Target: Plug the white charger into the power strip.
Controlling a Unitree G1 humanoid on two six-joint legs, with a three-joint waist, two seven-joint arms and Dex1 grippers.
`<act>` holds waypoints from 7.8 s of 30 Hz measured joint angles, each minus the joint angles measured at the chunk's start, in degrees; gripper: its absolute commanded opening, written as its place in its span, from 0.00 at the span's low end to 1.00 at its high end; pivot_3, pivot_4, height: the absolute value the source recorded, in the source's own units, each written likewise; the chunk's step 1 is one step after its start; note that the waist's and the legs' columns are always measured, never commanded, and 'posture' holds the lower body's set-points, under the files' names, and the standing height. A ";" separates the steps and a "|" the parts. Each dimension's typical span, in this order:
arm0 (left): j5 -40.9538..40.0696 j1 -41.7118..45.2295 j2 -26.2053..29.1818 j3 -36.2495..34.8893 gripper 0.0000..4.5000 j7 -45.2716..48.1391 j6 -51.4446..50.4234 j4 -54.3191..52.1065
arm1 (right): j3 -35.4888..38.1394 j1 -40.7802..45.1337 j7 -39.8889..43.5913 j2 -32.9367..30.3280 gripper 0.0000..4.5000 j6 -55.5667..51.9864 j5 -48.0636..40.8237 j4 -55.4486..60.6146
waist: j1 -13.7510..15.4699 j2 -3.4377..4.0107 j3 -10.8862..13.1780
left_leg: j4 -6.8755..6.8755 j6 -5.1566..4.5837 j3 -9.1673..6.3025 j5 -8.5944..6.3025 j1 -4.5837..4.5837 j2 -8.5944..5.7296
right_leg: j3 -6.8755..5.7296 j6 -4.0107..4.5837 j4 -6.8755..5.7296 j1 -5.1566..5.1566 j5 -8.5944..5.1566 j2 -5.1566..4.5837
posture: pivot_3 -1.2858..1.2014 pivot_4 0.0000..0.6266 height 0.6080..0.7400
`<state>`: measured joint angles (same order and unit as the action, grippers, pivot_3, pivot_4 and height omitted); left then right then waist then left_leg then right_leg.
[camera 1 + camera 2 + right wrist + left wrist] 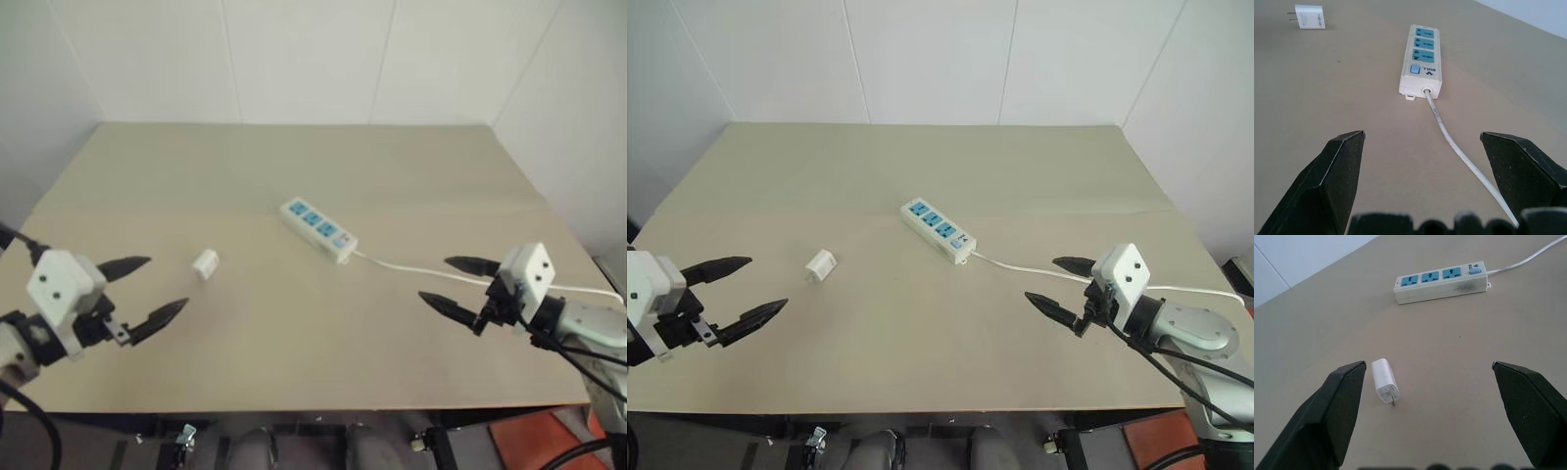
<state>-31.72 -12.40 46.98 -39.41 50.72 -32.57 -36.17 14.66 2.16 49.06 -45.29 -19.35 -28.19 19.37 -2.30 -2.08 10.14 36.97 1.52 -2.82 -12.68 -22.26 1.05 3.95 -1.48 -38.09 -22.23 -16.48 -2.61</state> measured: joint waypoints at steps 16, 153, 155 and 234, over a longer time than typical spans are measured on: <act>-0.02 -0.93 -0.03 0.00 1.00 -0.62 0.00 -0.29 | -0.91 1.34 -0.43 0.46 0.99 0.00 0.07 0.28 | 0.02 0.00 0.00 | 0.00 0.00 0.00 0.00 0.00 0.00 | 0.00 0.00 0.00 0.00 0.00 0.00 | 0.52 0.24 1.00; 2.44 24.81 8.43 19.26 1.00 9.47 10.95 20.40 | -23.84 25.64 8.33 28.68 0.77 24.67 14.59 -40.23 | -0.92 0.18 -0.26 | -0.18 -0.14 -0.05 0.08 0.07 0.23 | -0.04 0.28 -0.04 -0.16 0.24 0.39 | 0.52 0.24 1.00; 2.56 28.41 9.23 21.36 1.00 11.81 11.51 23.78 | -23.67 27.82 13.38 27.53 0.77 26.56 13.60 -42.01 | -1.05 0.19 -0.26 | -0.21 -0.15 -0.04 0.06 -0.13 0.23 | -0.06 0.27 0.00 -0.37 0.23 0.37 | 0.52 0.24 1.00; 43.93 95.22 -20.10 71.68 0.54 9.32 -31.35 110.97 | -26.71 19.69 25.43 26.73 0.77 29.46 15.73 -37.06 | -1.68 -0.05 0.04 | 0.20 -0.09 -0.31 0.08 -0.67 -0.22 | -0.06 -0.37 -1.00 -0.99 -0.17 0.10 | 0.52 0.24 1.00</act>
<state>12.21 82.82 26.88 32.27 60.04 -63.92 74.80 -12.05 21.86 74.49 -18.56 10.11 -12.46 -17.70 -3.98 -2.12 10.18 37.17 1.42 -3.14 -12.60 -22.93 0.82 3.88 -1.85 -39.09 -23.22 -16.65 -2.51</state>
